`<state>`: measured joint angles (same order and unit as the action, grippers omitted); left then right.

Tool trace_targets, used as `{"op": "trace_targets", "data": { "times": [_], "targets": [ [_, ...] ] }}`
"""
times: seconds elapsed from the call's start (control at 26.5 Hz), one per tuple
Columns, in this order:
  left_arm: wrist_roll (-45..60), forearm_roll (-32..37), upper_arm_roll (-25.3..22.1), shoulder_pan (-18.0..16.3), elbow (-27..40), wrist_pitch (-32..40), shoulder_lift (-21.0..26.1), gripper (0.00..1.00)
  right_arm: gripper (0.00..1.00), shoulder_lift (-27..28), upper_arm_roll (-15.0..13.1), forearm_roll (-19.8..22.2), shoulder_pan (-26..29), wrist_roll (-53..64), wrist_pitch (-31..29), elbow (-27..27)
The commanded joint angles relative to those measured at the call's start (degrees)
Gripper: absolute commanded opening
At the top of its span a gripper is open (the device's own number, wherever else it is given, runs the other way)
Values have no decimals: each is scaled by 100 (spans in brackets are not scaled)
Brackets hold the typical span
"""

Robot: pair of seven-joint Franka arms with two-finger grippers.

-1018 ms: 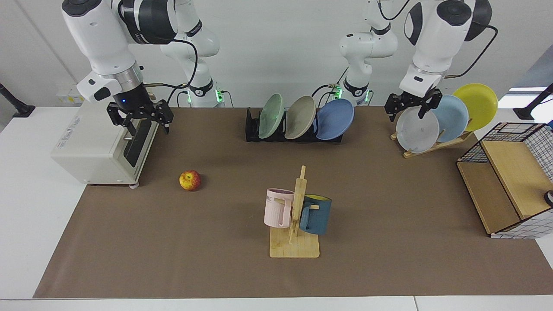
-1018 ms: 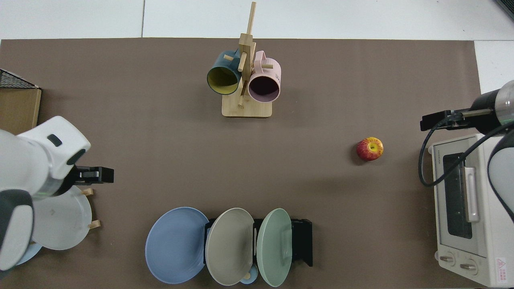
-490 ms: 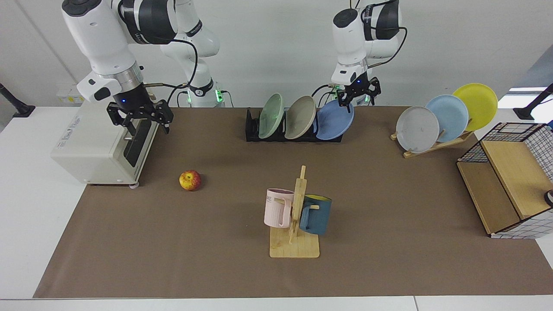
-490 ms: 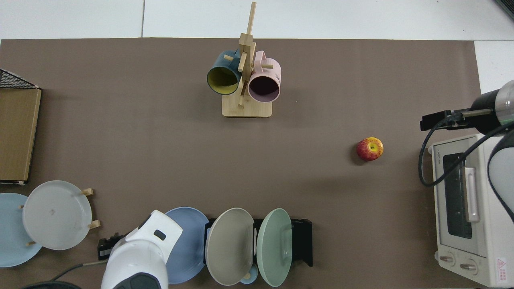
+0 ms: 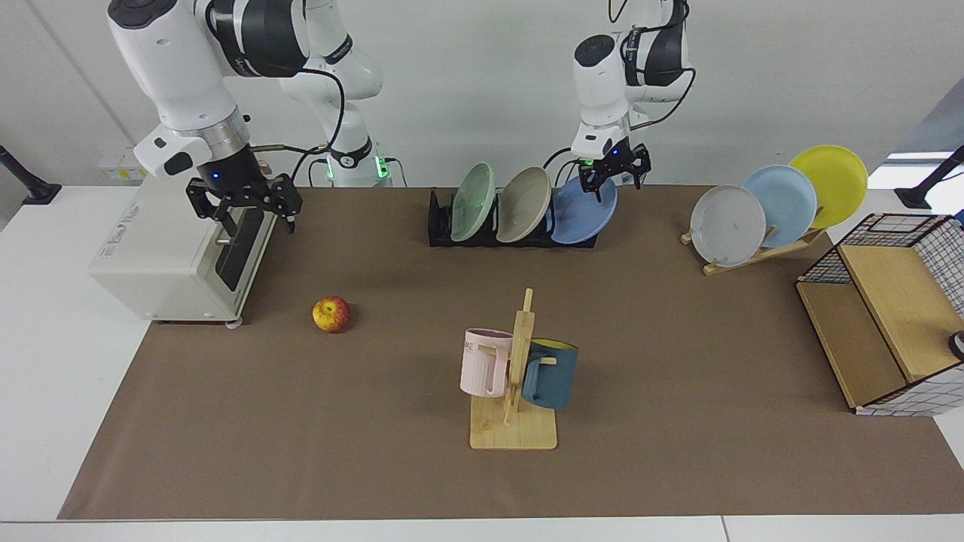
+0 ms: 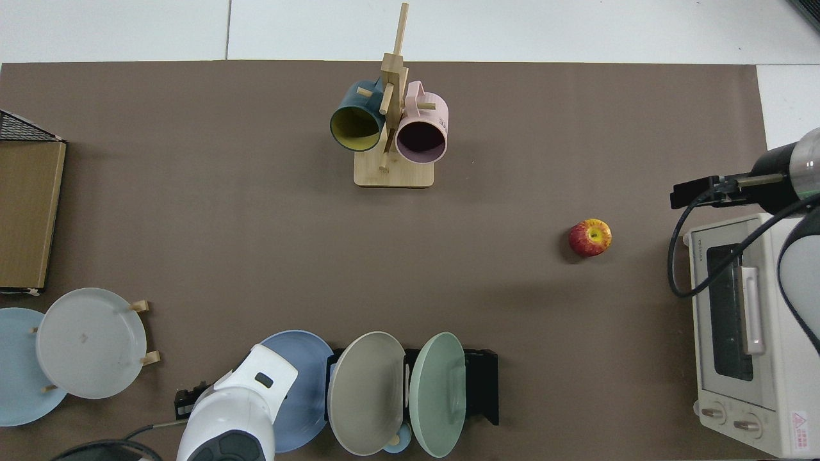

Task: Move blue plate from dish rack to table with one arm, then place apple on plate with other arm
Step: 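Move the left gripper down to the blue plate in the dish rack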

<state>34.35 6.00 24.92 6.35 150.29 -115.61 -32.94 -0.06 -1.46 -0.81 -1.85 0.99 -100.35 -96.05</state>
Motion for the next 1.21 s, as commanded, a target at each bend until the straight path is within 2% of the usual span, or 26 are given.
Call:
{"op": "trace_targets", "data": {
  "times": [0.0,0.11,0.3,0.41,0.49,0.53,0.79,0.94,1.17],
  "targets": [
    [-541,-317,-75,-28,88,-76,86,79,100,-126,49,11,61,-108,-160,-168],
    [-1034,-599,-92,-221,80,3,94,68,100,-126,49,11,61,-108,-160,-168],
    [-1237,-793,-92,-248,53,170,103,43,100,-126,49,11,61,-108,-160,-168],
    [-1237,-810,-101,-257,27,223,121,22,100,-126,49,11,61,-108,-160,-168],
    [-1237,-810,-110,-266,-61,267,121,5,100,-126,49,11,61,-108,-160,-168],
    [-1237,-810,-110,-274,-105,319,121,0,100,-126,49,11,61,-108,-160,-168],
    [-1158,-776,-22,-248,-465,829,129,0,100,-126,49,11,61,-108,-160,-168],
    [-816,-460,487,-345,-764,1189,121,0,100,-126,49,11,61,-108,-160,-168],
    [-350,-21,918,-362,-1106,1681,121,0,100,-126,49,11,53,-108,-160,-168]
  ]
}}
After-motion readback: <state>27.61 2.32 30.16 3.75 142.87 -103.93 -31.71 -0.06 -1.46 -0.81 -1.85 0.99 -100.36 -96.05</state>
